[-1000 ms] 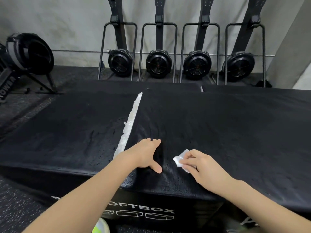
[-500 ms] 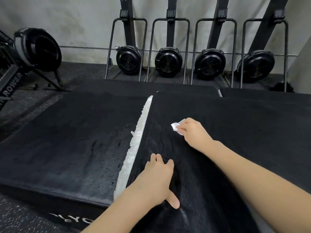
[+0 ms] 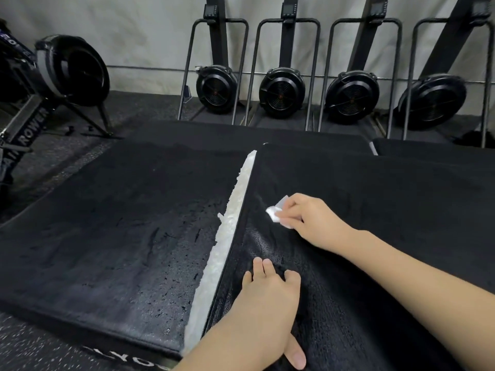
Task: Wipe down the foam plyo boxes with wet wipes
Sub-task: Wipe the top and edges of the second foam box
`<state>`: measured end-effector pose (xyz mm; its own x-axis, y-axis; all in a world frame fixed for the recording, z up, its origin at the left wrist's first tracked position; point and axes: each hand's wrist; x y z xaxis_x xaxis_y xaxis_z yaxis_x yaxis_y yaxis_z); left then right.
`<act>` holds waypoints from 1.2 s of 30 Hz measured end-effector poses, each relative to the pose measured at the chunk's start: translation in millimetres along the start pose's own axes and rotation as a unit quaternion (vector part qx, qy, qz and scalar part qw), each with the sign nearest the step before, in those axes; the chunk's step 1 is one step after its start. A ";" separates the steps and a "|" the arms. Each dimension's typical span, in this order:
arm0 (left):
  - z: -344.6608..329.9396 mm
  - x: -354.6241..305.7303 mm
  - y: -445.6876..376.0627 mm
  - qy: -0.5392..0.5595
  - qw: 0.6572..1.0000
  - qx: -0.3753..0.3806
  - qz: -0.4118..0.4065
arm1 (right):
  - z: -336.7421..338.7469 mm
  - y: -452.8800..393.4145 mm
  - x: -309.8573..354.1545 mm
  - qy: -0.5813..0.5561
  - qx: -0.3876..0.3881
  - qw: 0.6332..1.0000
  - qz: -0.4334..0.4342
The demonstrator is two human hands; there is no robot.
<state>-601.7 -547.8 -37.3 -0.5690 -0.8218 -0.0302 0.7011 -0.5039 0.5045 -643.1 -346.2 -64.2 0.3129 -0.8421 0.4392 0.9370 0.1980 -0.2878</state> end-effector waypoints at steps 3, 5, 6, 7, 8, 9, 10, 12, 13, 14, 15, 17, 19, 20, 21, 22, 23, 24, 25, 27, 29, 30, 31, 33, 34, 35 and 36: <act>0.9 -2.0 -0.8 0.002 1.000 0.001 0.001 | 7.4 17.5 -9.6 0.007 -0.018 1.000 0.000; 2.6 -3.2 0.7 0.005 1.000 -0.005 -0.001 | 8.6 5.8 -26.3 0.044 -0.031 0.998 -0.021; 3.9 -3.8 2.0 0.006 1.000 -0.005 -0.001 | 6.6 -4.9 -34.3 0.069 -0.031 0.996 -0.041; 5.0 -4.6 3.2 0.007 1.000 -0.004 -0.001 | 3.8 -16.0 -41.8 0.083 -0.033 0.994 -0.066; 6.1 -5.2 4.1 0.007 1.000 -0.004 0.000 | 0.4 -26.4 -46.4 0.096 -0.041 0.992 -0.073; 6.8 -5.7 4.7 0.005 1.000 -0.005 0.000 | -4.2 -34.8 -49.0 0.112 -0.048 0.990 -0.068; 7.7 -5.5 5.7 0.004 1.000 -0.006 0.001 | -9.7 -41.0 -45.6 0.117 -0.047 0.990 -0.063; 7.4 -4.4 7.3 0.004 1.000 -0.013 0.001 | -15.8 -42.1 -24.4 0.085 -0.038 0.995 -0.042; 6.7 -3.0 7.7 0.003 1.000 -0.017 0.000 | -15.6 -36.7 -12.2 0.057 -0.039 0.997 -0.014; 5.9 -1.4 7.7 0.001 1.000 -0.020 -0.001 | -14.4 -27.7 1.1 0.029 -0.038 0.999 0.012; 5.4 0.2 7.3 0.001 1.000 -0.023 -0.001 | -12.7 -14.6 13.6 0.007 -0.029 0.999 0.027; 4.3 2.1 6.5 0.005 1.000 -0.027 -0.003 | -10.7 17.7 30.3 -0.024 -0.009 0.999 0.046; 3.9 3.2 6.9 0.011 0.999 -0.030 -0.005 | -5.2 50.4 39.1 -0.035 -0.005 0.998 0.052; 3.9 3.6 8.5 0.014 0.999 -0.032 -0.008 | -0.5 66.7 42.6 -0.036 -0.004 0.998 0.044; 3.8 4.4 8.9 0.017 0.999 -0.035 -0.012 | 4.8 80.9 46.4 -0.036 -0.003 0.999 0.031; 3.8 5.0 10.7 0.021 0.999 -0.040 -0.016 | 10.2 93.7 50.5 -0.033 -0.003 0.999 0.019; 3.1 6.0 11.1 0.026 0.999 -0.044 -0.019 | 14.2 103.4 53.6 -0.025 -0.001 1.000 0.012; 2.4 7.0 11.8 0.030 0.998 -0.047 -0.020 | 16.5 110.3 54.2 -0.017 0.001 1.000 0.008; 1.9 7.5 12.7 0.033 0.998 -0.046 -0.020 | 18.4 113.8 52.3 -0.010 -0.001 1.000 0.002; 2.9 8.0 14.4 0.030 0.998 -0.044 -0.018 | 21.1 110.3 38.7 0.008 -0.013 1.000 -0.014; 4.7 7.3 15.2 0.026 0.999 -0.042 -0.016 | 26.0 98.5 16.9 0.029 -0.041 0.998 -0.037; 5.6 6.7 15.3 0.028 0.999 -0.039 -0.015 | 29.4 94.0 6.5 0.028 -0.056 0.996 -0.055; 6.6 6.2 15.8 0.030 0.999 -0.037 -0.014 | 32.8 91.0 -1.9 0.024 -0.072 0.994 -0.075; 8.0 4.6 16.3 0.030 0.999 -0.037 -0.010 | 38.9 89.5 -6.3 0.022 -0.097 0.989 -0.110; 8.1 4.1 16.2 0.031 0.999 -0.036 -0.008 | 40.5 91.5 -1.3 0.023 -0.098 0.988 -0.120; 7.6 3.7 15.9 0.033 0.999 -0.035 -0.006 | 40.8 96.1 8.4 0.026 -0.092 0.989 -0.116; 7.4 4.1 15.4 0.035 0.999 -0.034 -0.005 | 39.2 103.2 23.2 0.027 -0.079 0.992 -0.097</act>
<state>-596.4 -557.1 -23.3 -0.5463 -0.8320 -0.0968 0.7244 -0.5273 0.4441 -533.1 -325.7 -50.3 0.1161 -0.8829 0.4549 0.9414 -0.0482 -0.3337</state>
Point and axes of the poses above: each hand's wrist, its own y-axis away from the middle knuckle, its own z-axis out of the back of the hand, x = y × z, and after that the axes turned 15 degrees about z, right-handed
